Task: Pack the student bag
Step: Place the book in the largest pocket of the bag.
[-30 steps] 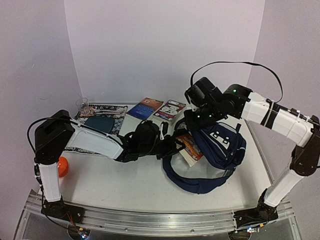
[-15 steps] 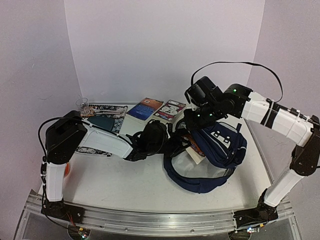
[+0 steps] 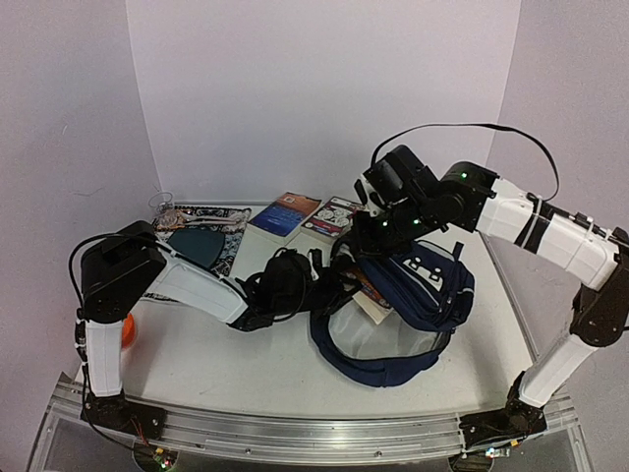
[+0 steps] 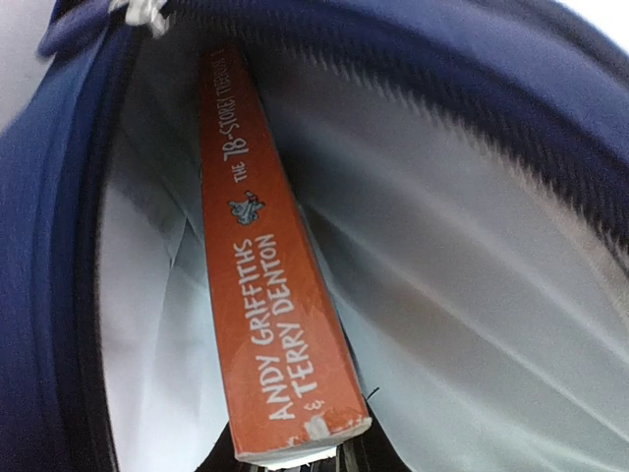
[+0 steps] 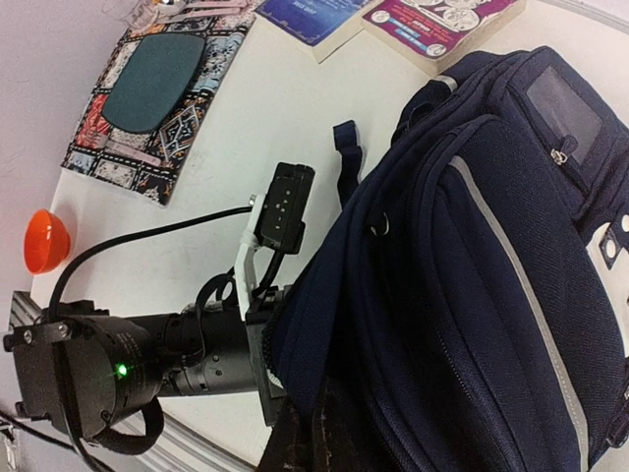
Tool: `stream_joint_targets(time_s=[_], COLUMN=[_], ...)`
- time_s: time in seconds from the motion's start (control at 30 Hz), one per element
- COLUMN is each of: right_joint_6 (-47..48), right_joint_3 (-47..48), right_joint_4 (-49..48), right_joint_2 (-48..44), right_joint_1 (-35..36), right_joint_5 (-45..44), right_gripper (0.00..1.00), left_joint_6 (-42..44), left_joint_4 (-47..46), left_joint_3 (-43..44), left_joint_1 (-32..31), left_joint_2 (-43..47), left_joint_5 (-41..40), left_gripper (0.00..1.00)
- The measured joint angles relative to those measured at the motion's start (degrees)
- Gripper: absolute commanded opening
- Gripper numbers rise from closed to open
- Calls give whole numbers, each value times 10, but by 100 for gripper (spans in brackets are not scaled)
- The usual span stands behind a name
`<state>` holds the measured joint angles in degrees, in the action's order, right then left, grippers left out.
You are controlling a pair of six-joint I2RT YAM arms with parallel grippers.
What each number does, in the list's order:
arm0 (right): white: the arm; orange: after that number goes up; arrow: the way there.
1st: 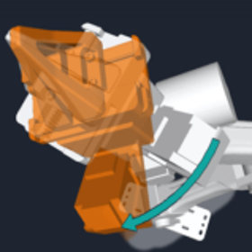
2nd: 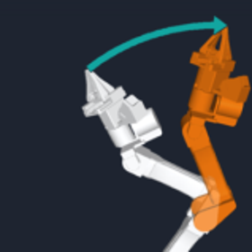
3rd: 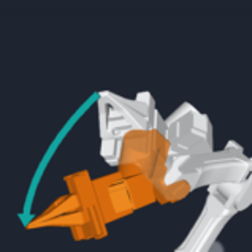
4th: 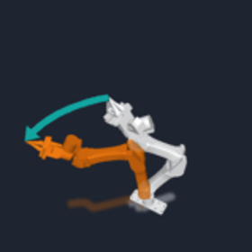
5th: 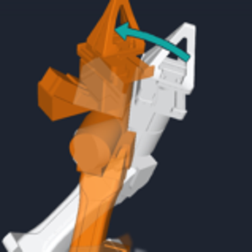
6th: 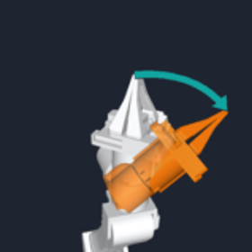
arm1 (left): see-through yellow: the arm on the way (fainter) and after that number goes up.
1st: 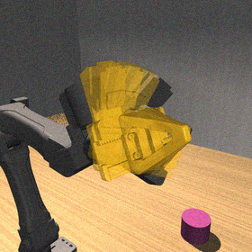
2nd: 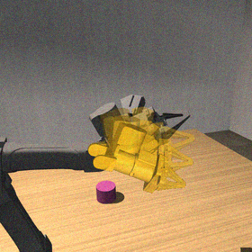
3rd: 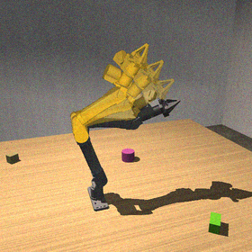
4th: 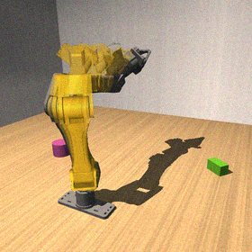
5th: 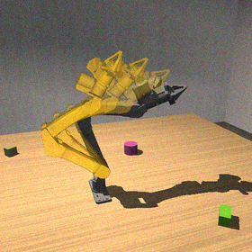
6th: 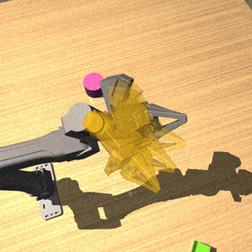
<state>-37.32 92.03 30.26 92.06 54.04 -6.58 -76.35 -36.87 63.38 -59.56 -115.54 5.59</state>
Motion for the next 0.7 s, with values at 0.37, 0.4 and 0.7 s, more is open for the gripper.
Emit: stream_joint_targets(time_s=[0.37,0.4,0.7], right_joint_6=[-20,-21,-19], right_joint_3=[7,7,7], right_joint_4=[-5,-6,-7], right_joint_2=[-16,-16,-16], right_joint_1=[14,14,14], right_joint_5=[17,18,-3], right_gripper=[0,0,0], left_joint_6=[14,14,56], left_joint_4=[-72,-73,-51], left_joint_3=[-68,-68,-26], left_joint_1=[7,7,-6], left_joint_2=[44,42,-5], left_joint_5=[-41,-42,-43], left_gripper=[8,10,42])
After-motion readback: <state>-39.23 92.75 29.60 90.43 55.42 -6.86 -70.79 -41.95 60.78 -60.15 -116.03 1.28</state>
